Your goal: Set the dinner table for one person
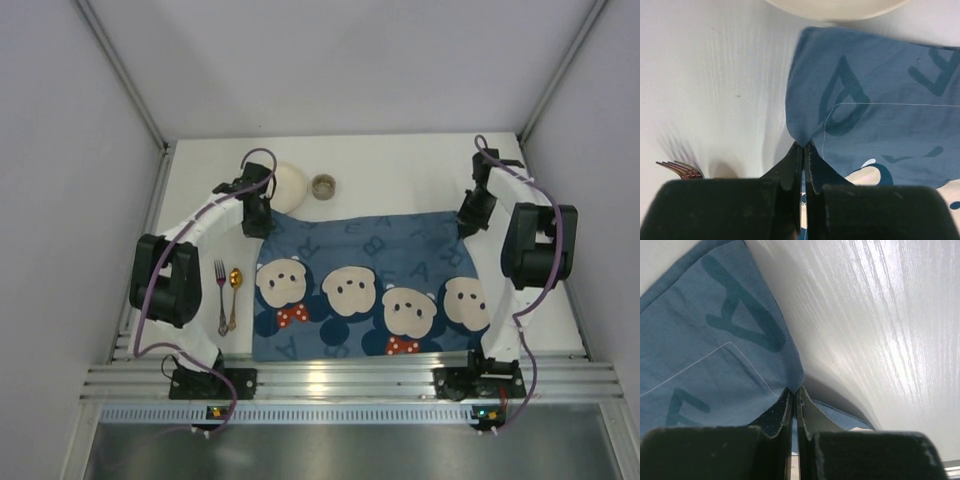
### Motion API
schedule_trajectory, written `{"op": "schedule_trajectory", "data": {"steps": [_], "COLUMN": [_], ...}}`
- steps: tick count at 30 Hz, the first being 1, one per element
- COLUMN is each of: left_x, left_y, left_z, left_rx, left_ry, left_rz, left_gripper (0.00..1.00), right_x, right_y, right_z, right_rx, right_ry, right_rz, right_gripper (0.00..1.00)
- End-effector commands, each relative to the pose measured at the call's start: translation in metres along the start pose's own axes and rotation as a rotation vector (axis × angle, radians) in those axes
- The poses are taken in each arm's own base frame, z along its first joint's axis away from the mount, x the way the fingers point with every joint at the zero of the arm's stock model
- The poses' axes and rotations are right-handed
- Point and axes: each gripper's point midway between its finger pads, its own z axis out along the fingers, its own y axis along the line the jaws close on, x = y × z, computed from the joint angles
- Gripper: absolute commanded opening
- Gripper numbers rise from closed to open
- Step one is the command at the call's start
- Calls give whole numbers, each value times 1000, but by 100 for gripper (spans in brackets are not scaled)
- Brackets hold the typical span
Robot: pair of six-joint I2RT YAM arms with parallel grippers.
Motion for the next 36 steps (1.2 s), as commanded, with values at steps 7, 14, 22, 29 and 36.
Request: {"op": "schedule_trajectory", "data": {"steps": [7,14,22,29,36], "left_x": [-20,-59,-74,-74,-91], "left_y": [10,0,-1,17,43], "left_z": [24,-24,-73,-45,3], "left_rx": [-98,-58,-10,-20,-7], "left_ry": [25,-100,-211,-171,-129], "left_rz": [45,-11,-80,-139,-222], "left_gripper": [0,85,85,83,80], "right_x": [-12,-14,25,67,53], "right_y": [-2,18,82,151,180], "right_z": [-1,-45,-113,-86,-72], "right_rx": [55,-75,-379,-575,-624], "right_ry": [-17,-113,-234,-36,0], "right_rz": [-5,-50,-113,-159,-170], "right_gripper": [11,84,88,25,0]}}
